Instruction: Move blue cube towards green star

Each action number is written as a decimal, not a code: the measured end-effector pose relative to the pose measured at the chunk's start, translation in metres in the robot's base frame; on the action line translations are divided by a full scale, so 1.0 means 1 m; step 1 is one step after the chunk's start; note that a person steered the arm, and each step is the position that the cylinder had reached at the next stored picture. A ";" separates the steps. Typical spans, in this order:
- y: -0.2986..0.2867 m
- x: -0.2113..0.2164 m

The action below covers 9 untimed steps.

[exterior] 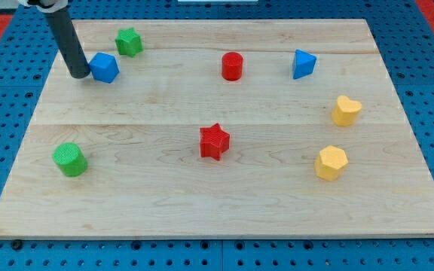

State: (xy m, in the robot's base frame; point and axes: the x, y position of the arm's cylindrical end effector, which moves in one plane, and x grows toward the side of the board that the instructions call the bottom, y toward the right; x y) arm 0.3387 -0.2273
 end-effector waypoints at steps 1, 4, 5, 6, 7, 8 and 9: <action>0.010 0.007; 0.058 0.024; 0.058 0.008; 0.064 -0.005; 0.083 0.024; 0.098 0.043; 0.142 0.044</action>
State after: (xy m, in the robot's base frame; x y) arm 0.3831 -0.0849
